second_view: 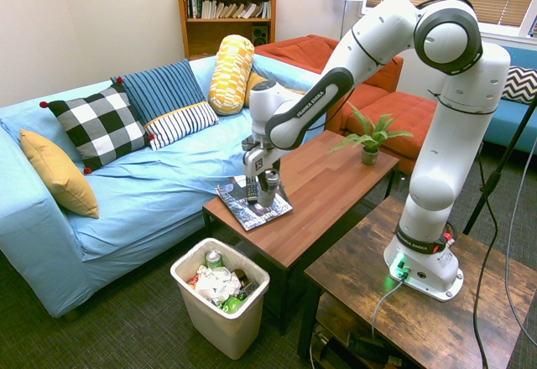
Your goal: Throw the can in the trash bin
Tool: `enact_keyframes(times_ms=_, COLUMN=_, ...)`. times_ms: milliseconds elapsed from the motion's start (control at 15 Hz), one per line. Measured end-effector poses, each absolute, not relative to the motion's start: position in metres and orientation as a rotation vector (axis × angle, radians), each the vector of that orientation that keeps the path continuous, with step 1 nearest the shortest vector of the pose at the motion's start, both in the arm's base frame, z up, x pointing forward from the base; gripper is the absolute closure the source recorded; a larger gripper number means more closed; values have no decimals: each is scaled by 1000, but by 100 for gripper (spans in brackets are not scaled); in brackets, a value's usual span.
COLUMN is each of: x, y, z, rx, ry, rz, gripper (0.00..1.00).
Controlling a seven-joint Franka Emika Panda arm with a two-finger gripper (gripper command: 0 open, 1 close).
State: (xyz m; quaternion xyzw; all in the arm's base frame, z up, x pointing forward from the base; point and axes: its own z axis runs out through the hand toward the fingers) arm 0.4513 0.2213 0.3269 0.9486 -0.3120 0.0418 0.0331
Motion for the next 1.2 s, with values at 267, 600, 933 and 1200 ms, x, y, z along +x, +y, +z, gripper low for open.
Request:
enact_keyframes(times_ms=267, x=460, y=290, z=285, rx=2919, ry=-845, rz=107, gripper=100)
enact_keyframes(times_ms=600, x=458, y=382, z=231, rx=2921, ry=-695, rz=111, gripper=100)
enact_keyframes(times_ms=933, x=488, y=399, z=174, rx=2903, ry=-689, rz=25, gripper=0)
enact_keyframes(times_ms=1200, x=508, y=399, z=161, rx=2906, ry=-692, rz=-4, gripper=0)
